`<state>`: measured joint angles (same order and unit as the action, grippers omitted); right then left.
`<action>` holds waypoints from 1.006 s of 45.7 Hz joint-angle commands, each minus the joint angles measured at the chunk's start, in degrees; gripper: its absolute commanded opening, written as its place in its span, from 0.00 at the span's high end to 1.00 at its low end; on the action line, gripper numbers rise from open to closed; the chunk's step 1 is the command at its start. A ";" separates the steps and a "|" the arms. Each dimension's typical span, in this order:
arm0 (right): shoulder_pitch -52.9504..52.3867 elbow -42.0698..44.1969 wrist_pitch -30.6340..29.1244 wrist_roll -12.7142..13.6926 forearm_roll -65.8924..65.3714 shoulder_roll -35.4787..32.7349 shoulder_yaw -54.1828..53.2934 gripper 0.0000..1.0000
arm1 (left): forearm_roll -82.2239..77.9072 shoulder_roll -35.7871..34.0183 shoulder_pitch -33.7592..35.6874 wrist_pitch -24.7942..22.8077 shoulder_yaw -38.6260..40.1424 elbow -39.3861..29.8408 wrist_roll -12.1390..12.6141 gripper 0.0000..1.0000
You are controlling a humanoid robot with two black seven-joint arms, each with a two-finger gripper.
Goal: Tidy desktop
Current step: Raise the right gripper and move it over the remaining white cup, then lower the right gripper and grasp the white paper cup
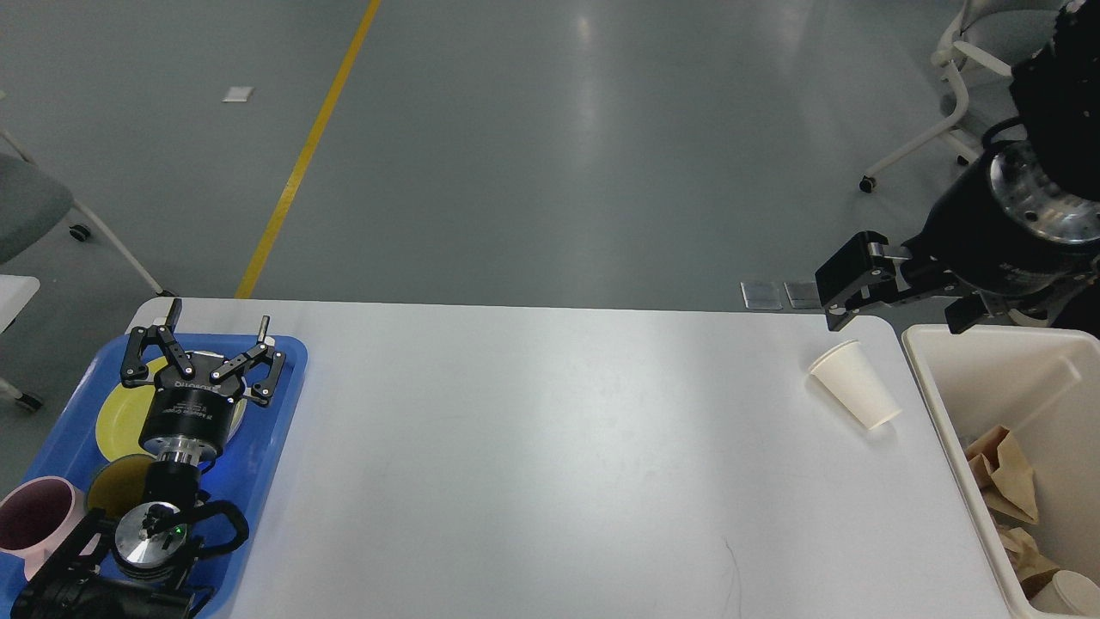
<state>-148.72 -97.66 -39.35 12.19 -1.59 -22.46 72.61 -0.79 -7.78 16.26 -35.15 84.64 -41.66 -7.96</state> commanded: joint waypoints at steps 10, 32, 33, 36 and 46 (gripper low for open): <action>27.32 22.41 8.93 0.12 -0.52 -3.03 -2.02 0.00 | 0.00 0.05 0.00 -0.01 0.00 0.00 0.05 0.04; 67.32 52.30 25.27 -23.43 -25.29 0.04 -6.87 0.01 | 0.00 0.05 0.01 -0.01 0.00 0.00 0.05 0.04; 69.16 53.36 26.94 -23.78 -27.05 0.31 -6.78 0.01 | 0.00 0.05 0.00 -0.10 0.00 0.00 -0.03 0.04; 74.09 56.61 31.51 -24.14 -31.18 1.36 -6.69 0.01 | 0.00 0.05 0.00 -0.10 0.00 0.00 -0.03 0.04; 86.22 71.10 37.76 -26.95 -34.71 5.40 -6.07 0.02 | 0.00 0.05 0.01 -0.01 0.00 0.00 -0.03 0.04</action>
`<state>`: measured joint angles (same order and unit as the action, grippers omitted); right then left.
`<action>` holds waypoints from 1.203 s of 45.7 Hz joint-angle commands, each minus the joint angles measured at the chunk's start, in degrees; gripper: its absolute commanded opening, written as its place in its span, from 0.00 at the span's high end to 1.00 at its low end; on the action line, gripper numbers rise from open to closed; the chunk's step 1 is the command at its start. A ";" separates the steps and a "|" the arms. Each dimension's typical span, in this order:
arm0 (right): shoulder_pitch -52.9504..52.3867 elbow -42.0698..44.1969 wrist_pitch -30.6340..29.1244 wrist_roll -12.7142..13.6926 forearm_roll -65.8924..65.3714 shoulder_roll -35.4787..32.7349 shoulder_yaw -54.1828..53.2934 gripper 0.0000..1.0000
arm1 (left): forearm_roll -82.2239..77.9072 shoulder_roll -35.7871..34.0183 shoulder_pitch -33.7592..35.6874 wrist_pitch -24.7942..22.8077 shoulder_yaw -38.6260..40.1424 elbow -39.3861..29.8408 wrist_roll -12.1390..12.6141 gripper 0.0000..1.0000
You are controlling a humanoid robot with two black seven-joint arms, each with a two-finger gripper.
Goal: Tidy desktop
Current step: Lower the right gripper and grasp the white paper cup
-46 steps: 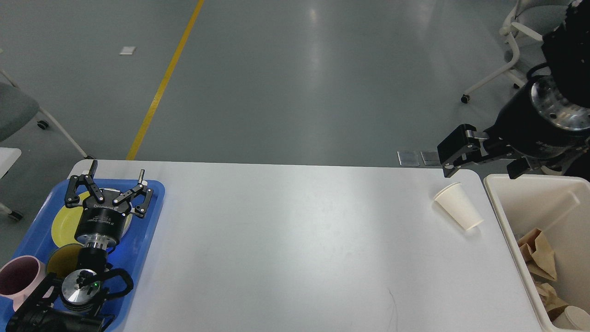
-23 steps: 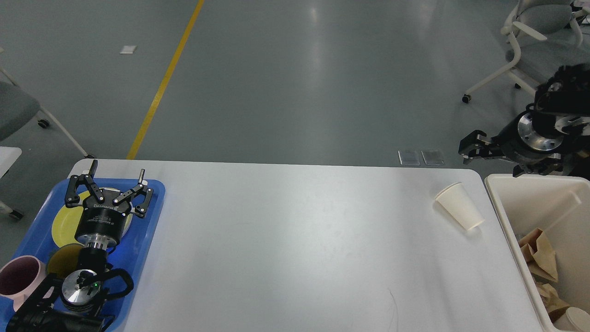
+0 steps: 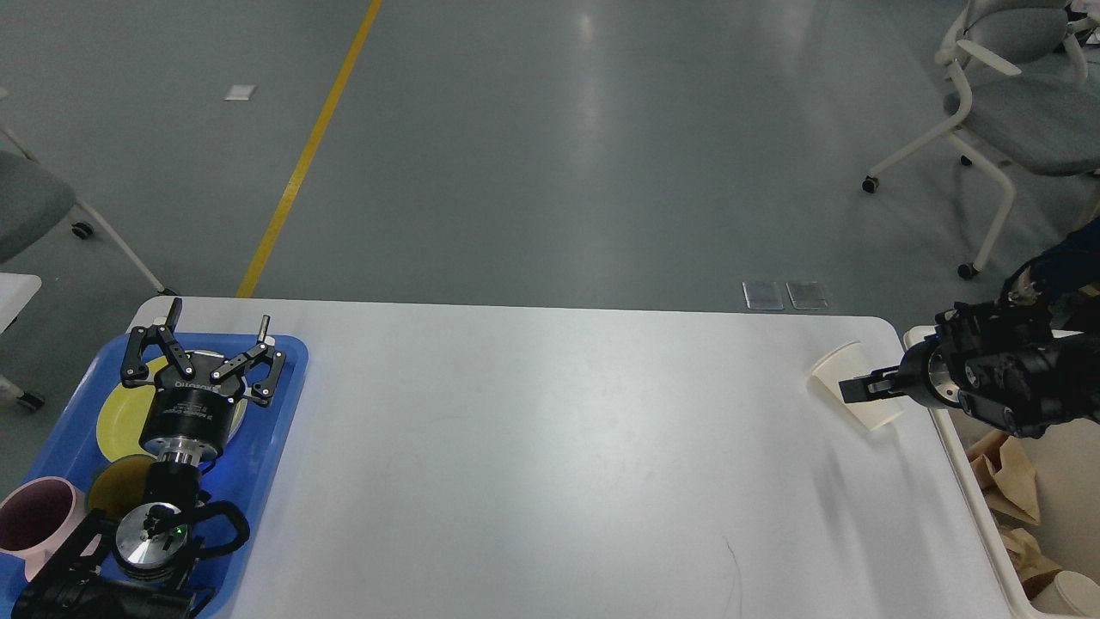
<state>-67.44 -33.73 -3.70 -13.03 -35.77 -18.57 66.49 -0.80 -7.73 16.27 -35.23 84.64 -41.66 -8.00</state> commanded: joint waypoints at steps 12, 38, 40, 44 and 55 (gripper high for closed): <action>12.24 17.82 3.35 -2.00 -0.35 5.39 0.14 0.04 | 0.01 0.00 -0.01 0.07 0.00 0.00 0.00 0.04; 18.13 23.88 3.62 -0.94 0.87 6.88 2.77 0.06 | 0.01 0.00 -0.01 0.07 0.00 0.00 0.00 0.04; 18.66 24.06 3.62 -0.94 1.40 6.88 2.86 0.06 | 0.01 0.00 -0.01 0.07 0.00 0.00 0.00 0.04; 18.84 24.15 3.62 -0.77 2.37 6.88 2.86 0.06 | 0.01 0.00 -0.01 0.07 0.00 0.00 0.00 0.04; 20.07 24.76 3.62 -0.33 2.37 7.23 3.21 0.10 | 0.01 0.00 -0.01 -0.02 0.00 0.00 0.00 0.04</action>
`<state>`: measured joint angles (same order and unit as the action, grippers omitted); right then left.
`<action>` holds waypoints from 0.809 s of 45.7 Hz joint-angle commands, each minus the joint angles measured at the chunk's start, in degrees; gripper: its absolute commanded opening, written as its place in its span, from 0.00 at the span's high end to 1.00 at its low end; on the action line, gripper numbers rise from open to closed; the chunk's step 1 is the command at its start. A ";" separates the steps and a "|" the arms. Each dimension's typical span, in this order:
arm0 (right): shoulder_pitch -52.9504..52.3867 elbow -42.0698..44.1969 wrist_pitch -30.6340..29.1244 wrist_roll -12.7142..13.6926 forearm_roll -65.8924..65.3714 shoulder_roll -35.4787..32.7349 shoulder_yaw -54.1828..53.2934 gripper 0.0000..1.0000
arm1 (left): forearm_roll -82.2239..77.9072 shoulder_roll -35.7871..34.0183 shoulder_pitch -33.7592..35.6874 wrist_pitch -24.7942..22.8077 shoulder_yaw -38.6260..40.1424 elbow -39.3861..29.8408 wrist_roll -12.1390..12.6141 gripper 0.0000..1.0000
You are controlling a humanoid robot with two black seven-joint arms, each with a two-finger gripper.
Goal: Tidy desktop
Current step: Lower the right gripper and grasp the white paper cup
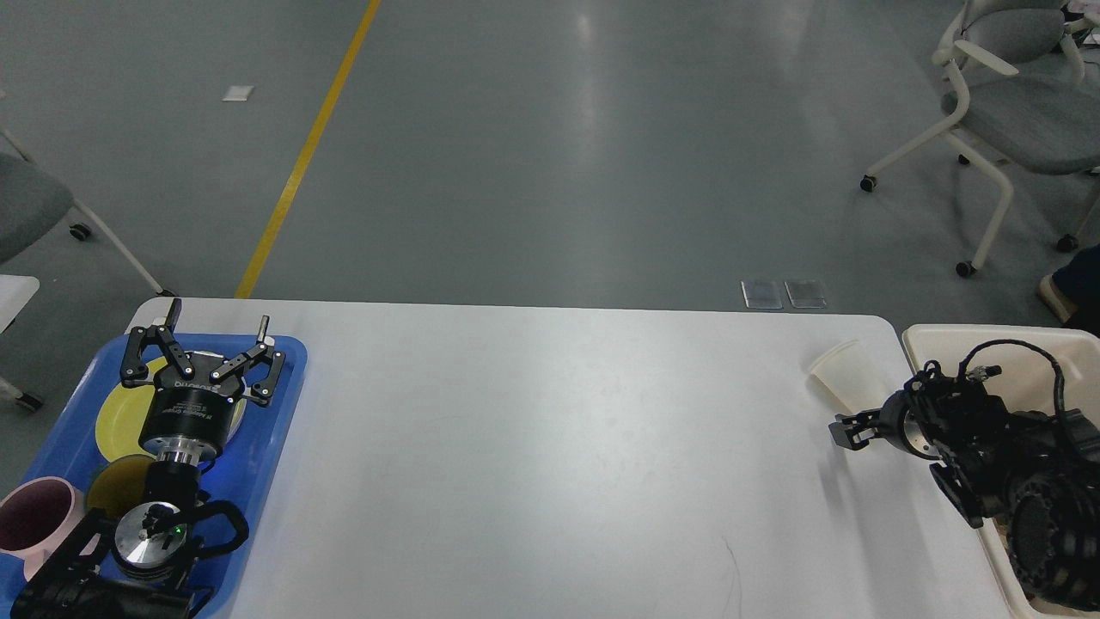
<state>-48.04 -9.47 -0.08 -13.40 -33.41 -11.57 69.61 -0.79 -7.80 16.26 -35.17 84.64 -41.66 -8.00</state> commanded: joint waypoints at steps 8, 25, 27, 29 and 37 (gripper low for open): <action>1.02 0.77 0.08 0.39 0.10 0.41 -0.09 0.10 | 0.00 0.06 0.00 0.01 0.00 0.00 0.00 0.04; 1.11 1.04 0.08 2.50 7.65 1.20 -0.27 0.12 | 0.00 0.06 0.00 -0.07 0.00 0.00 0.00 0.04; 1.11 1.04 0.08 2.93 9.06 1.38 -0.35 0.13 | 0.00 -0.03 0.00 -0.08 0.00 0.00 0.00 0.04; 1.11 1.21 0.08 3.11 10.20 1.55 -0.35 0.14 | 0.00 0.06 0.00 0.01 0.00 0.00 0.00 0.04; 1.28 2.09 0.08 3.29 13.11 2.08 -0.79 0.32 | 0.00 0.06 0.00 0.01 0.00 0.00 0.00 0.04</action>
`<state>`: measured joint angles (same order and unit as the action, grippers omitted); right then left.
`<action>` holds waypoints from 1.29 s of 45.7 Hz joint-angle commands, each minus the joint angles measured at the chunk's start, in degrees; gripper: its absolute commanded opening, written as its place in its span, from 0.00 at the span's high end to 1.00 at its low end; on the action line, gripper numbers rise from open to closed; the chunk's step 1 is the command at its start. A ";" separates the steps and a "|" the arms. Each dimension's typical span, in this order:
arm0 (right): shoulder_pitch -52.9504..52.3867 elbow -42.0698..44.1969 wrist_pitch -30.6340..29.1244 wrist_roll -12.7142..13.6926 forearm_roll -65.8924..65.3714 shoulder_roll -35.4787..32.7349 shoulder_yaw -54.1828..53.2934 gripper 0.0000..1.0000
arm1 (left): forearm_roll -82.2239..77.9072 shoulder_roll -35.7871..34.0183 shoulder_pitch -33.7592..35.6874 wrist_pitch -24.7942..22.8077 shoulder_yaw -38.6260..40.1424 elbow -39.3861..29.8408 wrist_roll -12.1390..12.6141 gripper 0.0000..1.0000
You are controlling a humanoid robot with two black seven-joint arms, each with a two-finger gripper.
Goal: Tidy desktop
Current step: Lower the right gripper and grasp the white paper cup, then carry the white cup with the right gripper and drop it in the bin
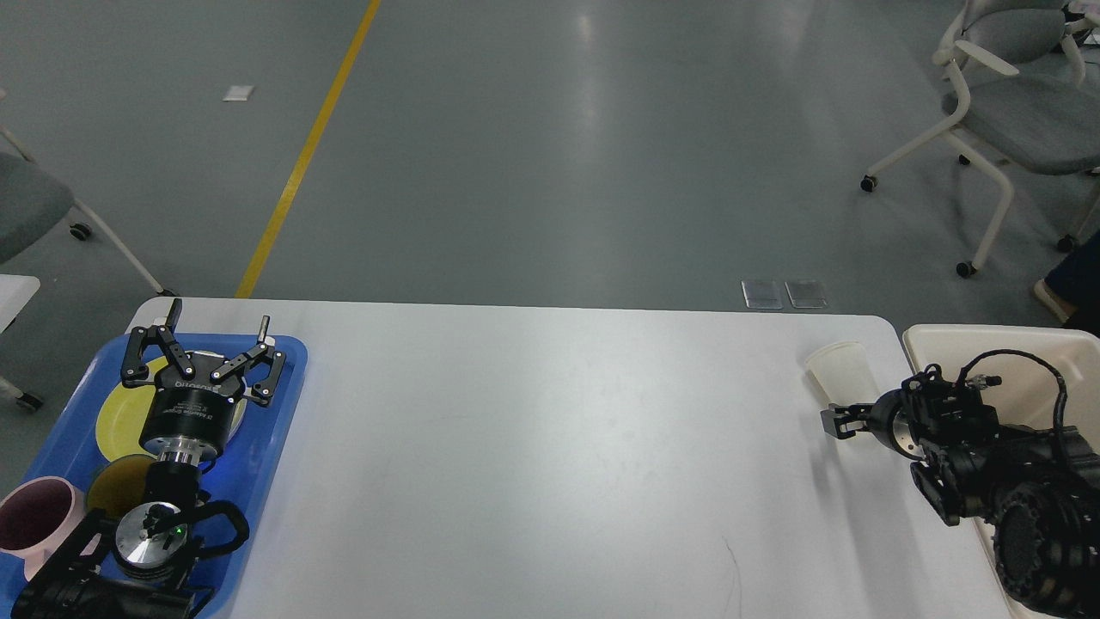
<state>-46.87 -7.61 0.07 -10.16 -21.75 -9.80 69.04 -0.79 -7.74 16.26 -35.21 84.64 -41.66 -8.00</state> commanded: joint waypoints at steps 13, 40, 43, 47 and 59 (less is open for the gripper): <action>1.95 0.05 0.01 0.05 1.53 1.01 -0.31 0.54 | 0.00 0.00 0.00 -0.04 0.00 0.00 0.00 0.04; -13.59 -19.45 -3.50 0.40 8.74 -5.58 -3.12 1.00 | 0.00 0.00 0.00 -0.04 0.00 0.00 0.00 0.04; -17.10 -22.70 -6.04 0.66 9.00 -7.25 -3.39 1.00 | 0.00 0.00 0.00 -0.04 0.00 0.00 0.00 0.04; -23.78 -28.76 -11.66 1.36 10.93 -9.36 -3.30 1.00 | 0.00 0.00 0.09 -0.04 0.00 0.00 0.09 0.04; -43.99 -45.20 -27.57 14.28 15.41 -13.05 -2.60 1.00 | 0.00 0.00 0.00 -0.04 0.00 0.00 0.09 0.04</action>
<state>-82.62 -45.73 -22.26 -0.85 -8.66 -21.42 66.13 -0.79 -7.73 16.30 -35.26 84.64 -41.66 -7.94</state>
